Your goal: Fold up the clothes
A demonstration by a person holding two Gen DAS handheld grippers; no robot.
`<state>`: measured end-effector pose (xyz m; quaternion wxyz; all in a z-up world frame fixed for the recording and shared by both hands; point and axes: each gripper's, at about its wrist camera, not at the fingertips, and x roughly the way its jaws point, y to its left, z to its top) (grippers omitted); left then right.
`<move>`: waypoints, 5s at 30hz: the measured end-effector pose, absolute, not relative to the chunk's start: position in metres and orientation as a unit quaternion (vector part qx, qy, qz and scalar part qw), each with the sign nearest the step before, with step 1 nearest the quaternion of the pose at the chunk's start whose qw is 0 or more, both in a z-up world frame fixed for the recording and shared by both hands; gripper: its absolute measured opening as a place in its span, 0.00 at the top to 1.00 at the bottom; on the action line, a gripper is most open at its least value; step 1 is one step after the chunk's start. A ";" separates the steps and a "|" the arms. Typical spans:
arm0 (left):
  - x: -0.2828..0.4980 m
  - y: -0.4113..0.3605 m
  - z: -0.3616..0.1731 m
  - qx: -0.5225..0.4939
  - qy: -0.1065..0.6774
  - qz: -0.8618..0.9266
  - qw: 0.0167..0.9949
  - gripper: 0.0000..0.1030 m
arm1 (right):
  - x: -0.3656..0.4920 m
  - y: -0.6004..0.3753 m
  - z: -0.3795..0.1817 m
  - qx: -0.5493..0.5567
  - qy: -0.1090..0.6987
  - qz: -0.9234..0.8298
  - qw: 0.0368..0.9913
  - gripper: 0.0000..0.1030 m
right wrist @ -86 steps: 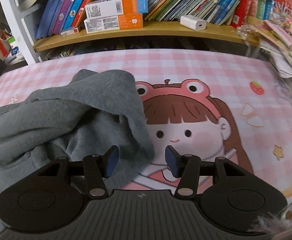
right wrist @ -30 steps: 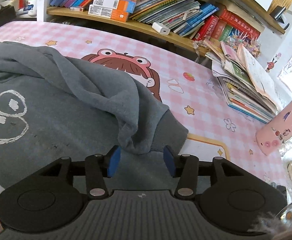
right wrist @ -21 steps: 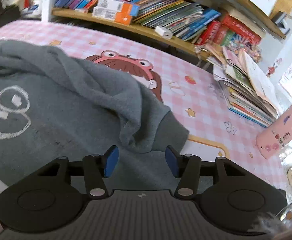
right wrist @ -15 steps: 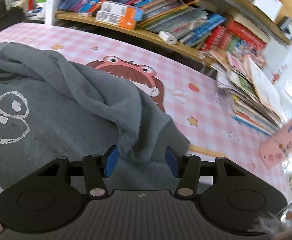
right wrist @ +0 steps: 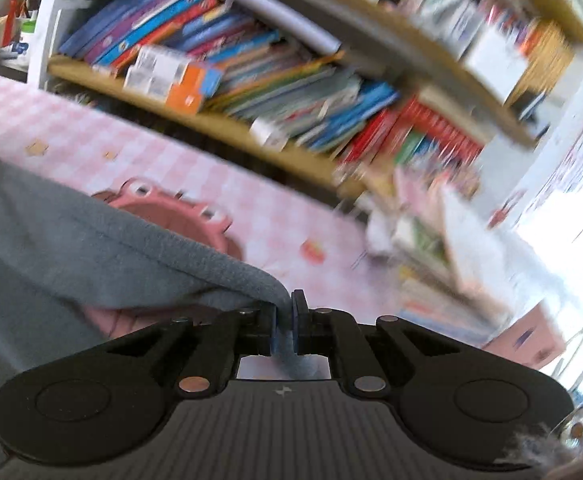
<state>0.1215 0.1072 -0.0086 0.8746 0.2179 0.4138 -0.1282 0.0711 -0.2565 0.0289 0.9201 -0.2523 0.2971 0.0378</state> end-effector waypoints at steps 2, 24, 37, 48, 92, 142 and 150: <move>0.129 0.101 -0.021 0.248 0.429 -0.141 0.857 0.47 | 0.072 -0.257 0.036 -0.261 0.287 0.038 0.921 0.94; 0.084 0.184 0.054 -0.025 0.315 -0.215 0.924 0.92 | 0.028 -0.292 0.078 -0.231 0.336 0.121 0.905 0.94; 0.138 0.198 0.024 -0.060 0.346 -0.023 0.936 0.89 | 0.164 -0.238 0.031 -0.298 0.368 0.140 0.870 0.74; 0.111 0.211 0.022 -0.056 0.357 0.036 0.932 0.71 | 0.181 -0.276 0.008 -0.204 0.387 0.088 0.895 0.63; 0.037 0.182 -0.031 -0.126 0.403 0.006 0.906 0.74 | -0.006 -0.314 -0.030 0.000 0.436 0.003 0.900 0.64; -0.008 0.240 -0.043 -0.219 0.394 0.098 0.888 0.95 | 0.046 -0.315 -0.054 -0.026 0.434 -0.014 0.901 0.86; -0.045 0.210 -0.005 -0.158 0.358 0.086 0.916 0.81 | 0.030 -0.305 -0.043 -0.025 0.417 -0.012 0.909 0.78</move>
